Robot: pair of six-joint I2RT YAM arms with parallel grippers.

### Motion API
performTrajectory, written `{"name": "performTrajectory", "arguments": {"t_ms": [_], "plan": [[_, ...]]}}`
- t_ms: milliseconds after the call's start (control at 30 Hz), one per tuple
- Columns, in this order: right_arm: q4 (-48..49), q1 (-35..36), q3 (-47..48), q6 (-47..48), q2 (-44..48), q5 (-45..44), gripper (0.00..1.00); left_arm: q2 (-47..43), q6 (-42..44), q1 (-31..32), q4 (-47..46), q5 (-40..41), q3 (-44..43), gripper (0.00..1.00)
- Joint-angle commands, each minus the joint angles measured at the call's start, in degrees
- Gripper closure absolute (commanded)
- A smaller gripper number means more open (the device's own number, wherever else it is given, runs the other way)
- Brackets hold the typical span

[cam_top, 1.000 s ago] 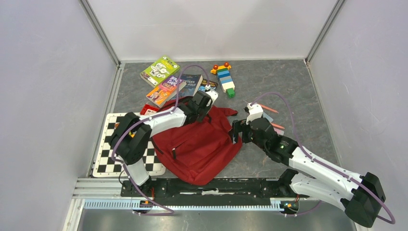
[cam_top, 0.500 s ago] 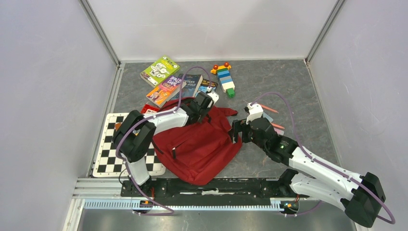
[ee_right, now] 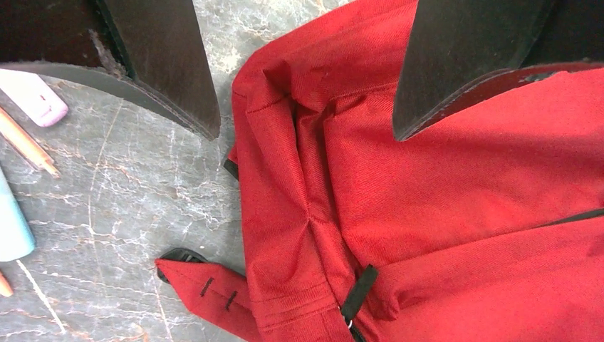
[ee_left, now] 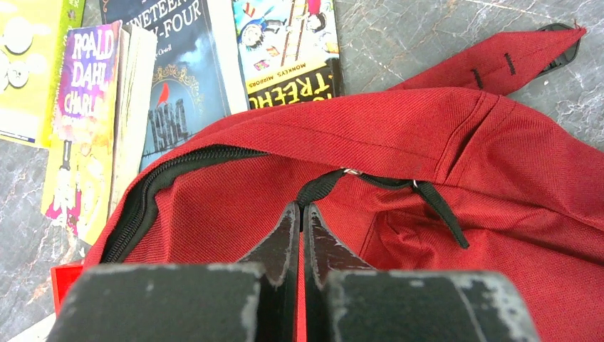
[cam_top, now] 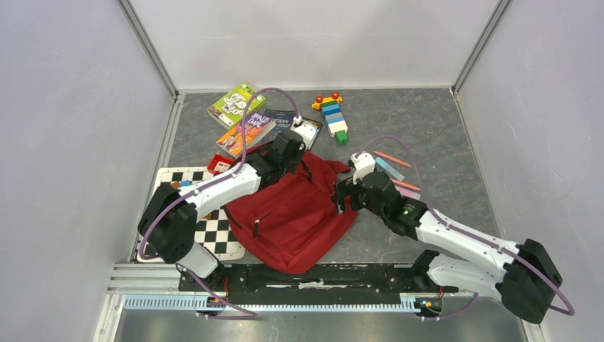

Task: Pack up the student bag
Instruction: Unzip the student bag at the center of the board.

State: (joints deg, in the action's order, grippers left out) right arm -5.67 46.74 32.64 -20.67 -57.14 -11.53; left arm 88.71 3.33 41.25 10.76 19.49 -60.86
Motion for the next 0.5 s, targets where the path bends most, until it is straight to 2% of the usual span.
{"name": "performTrajectory", "arguments": {"t_ms": [0,233,367,467], "plan": [[5.23,0.08,3.03,3.01,-4.99,1.39,0.06,-0.72,-2.73,0.1,1.28,2.33,-2.99,0.98],[18.05,3.27,6.51,8.22,-14.31,-2.53,0.07,-2.15,-7.45,0.05,4.17,0.7,-4.68,0.98],[24.31,3.65,9.9,11.31,-21.83,-2.46,0.2,-2.28,-8.26,-0.03,6.84,-0.25,-5.78,0.98],[28.89,3.63,11.97,13.12,-26.67,-2.88,0.24,-1.89,-8.75,-0.12,9.4,-0.03,-7.13,0.98]]}}
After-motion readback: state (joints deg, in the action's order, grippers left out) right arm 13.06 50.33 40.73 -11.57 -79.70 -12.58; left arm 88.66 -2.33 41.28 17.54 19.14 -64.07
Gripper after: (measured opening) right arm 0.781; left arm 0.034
